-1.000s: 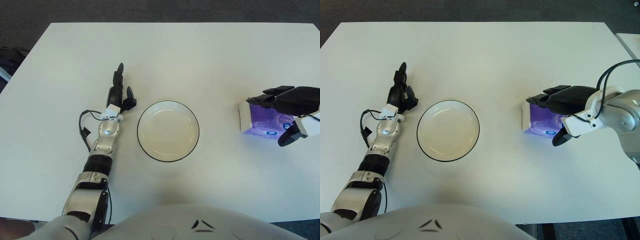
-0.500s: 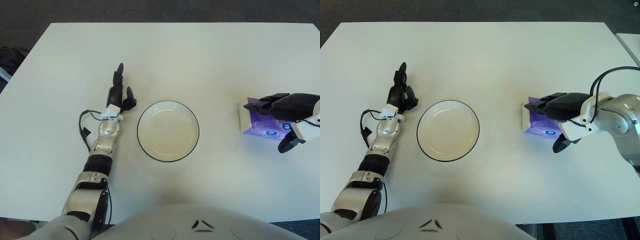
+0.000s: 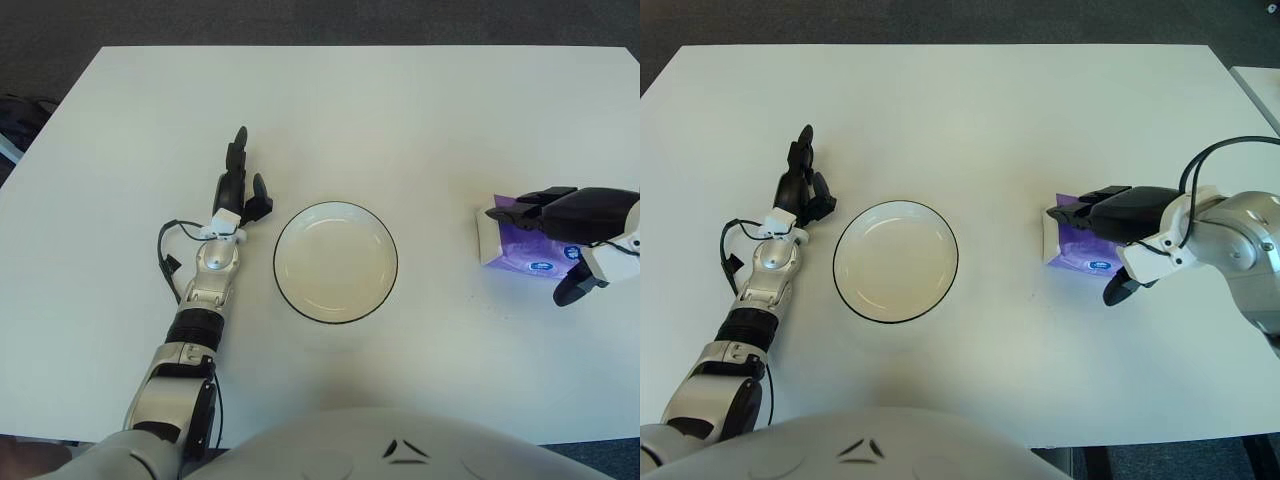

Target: Put the tissue paper into the plate.

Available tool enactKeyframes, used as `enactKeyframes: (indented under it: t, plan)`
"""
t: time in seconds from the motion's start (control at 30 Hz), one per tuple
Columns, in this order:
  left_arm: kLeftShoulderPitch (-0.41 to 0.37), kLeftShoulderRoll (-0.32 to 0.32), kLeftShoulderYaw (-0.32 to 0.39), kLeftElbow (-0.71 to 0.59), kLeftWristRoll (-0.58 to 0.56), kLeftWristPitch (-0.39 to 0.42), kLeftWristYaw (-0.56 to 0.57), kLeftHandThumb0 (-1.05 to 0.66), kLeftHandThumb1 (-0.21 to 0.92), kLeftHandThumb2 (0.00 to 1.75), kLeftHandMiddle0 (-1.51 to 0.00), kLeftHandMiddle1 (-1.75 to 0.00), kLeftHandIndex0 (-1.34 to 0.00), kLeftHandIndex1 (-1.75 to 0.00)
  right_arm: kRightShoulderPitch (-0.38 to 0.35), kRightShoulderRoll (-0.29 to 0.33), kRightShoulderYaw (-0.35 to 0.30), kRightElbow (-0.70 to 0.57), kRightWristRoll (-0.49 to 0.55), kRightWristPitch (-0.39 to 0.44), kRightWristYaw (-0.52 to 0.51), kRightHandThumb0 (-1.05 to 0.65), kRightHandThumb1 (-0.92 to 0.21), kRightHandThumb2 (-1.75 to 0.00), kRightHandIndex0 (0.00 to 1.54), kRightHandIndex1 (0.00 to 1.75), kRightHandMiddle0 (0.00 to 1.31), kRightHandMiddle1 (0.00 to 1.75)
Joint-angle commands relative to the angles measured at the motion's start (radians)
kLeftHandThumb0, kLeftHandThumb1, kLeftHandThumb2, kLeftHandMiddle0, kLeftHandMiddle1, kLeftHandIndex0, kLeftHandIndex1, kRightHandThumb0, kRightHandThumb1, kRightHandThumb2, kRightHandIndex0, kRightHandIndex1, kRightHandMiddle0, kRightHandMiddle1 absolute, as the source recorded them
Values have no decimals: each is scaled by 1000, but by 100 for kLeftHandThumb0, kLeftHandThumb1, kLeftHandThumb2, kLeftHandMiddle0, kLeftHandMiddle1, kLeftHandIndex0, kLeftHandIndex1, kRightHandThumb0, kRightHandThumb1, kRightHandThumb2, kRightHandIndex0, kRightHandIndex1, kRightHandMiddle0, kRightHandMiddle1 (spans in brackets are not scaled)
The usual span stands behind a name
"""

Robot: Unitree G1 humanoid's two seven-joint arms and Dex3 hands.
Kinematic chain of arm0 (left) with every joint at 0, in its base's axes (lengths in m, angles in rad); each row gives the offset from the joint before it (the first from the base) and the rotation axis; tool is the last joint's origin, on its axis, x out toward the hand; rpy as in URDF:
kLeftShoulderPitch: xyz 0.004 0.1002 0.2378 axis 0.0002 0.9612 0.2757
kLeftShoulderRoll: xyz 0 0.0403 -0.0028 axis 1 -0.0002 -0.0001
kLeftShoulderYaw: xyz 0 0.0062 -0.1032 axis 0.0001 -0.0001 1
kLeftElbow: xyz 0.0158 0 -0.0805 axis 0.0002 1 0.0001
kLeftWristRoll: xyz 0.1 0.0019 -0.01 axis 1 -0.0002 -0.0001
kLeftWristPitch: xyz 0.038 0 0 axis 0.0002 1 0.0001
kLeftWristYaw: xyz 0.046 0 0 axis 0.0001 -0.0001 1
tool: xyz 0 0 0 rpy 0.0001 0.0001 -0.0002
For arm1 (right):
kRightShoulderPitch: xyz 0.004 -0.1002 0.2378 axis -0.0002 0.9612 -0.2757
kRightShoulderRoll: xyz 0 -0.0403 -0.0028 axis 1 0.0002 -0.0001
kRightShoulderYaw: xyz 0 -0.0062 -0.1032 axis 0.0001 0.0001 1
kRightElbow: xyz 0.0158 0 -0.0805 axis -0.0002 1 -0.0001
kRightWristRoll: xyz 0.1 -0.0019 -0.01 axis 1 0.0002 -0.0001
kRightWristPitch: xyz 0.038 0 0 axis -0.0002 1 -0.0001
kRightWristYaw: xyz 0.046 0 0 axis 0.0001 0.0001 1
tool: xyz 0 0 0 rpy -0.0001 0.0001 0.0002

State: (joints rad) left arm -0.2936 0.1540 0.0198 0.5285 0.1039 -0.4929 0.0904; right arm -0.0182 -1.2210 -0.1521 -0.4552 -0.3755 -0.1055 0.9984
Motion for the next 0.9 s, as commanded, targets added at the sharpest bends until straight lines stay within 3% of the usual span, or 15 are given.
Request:
enactKeyframes:
  t: [0.0,0.3,0.5,0.87]
  plan:
    - [109,-9,-17,125,14,40,-18,-88,92,108,-6,0,0,-19,-25,-3,-74,-26,-3,11,-28,-105,-92,-17,0,0,0,0]
    - [102,-5,-15,151,17,25,-16,-88,92,108,-5,0,0,-18,27,103,-159,-66,-127,3,-209,-105,-92,-26,0,0,0,0]
    - [102,-7,-9,158,11,15,-10,-88,92,108,-6,0,0,-20,22,105,-226,-114,-134,41,-191,-105,-92,-29,0,0,0,0]
    - [103,-6,-4,163,5,2,-14,-87,92,108,-7,-1,0,-23,25,150,-226,-194,-181,160,-176,-105,-92,-35,0,0,0,0]
